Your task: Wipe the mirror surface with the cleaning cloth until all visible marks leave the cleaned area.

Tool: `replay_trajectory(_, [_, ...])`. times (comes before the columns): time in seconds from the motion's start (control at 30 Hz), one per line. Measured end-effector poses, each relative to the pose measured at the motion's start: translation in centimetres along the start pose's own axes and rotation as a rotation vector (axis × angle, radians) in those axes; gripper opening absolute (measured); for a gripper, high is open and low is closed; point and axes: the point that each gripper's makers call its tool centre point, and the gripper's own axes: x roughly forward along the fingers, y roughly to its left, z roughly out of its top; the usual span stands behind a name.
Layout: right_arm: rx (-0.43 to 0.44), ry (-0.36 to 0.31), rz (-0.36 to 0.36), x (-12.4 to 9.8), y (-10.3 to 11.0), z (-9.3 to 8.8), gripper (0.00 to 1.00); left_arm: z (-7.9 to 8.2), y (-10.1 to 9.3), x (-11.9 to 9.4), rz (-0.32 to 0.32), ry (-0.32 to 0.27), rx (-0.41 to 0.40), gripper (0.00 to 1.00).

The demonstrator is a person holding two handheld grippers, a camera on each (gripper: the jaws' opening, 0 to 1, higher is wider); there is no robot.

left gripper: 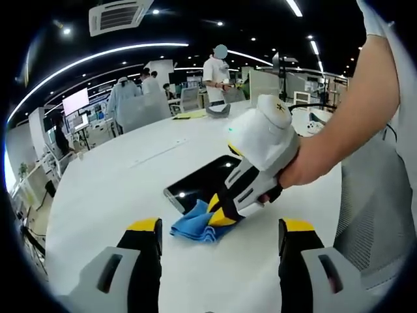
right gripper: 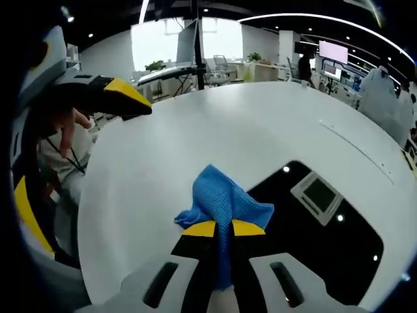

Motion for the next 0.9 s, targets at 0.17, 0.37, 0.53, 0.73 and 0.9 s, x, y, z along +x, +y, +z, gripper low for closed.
replay_trajectory(0.17, [0.005,-0.001,0.000,-0.07,-0.08,-0.12,0.01,0.00,0.06,0.09,-0.002,0.002,-0.001,0.73])
replay_trajectory(0.37, [0.005,0.000,0.003,-0.19,-0.14,-0.20,0.01,0.04,0.00,0.18,-0.004,0.001,0.002,0.73])
replay_trajectory(0.53, [-0.013,0.018,-0.012,-0.34,-0.22,-0.36,0.01,0.05,0.03,0.23,-0.005,0.000,-0.002,0.73])
replay_trajectory(0.73, [0.005,0.018,-0.014,-0.66,-0.48,-0.60,0.01,0.24,-0.06,0.23,-0.010,-0.003,0.003,0.73])
replay_trajectory(0.9, [0.008,0.020,-0.018,-0.88,-0.68,-0.82,0.01,0.37,0.04,0.24,-0.009,-0.006,0.008,0.73])
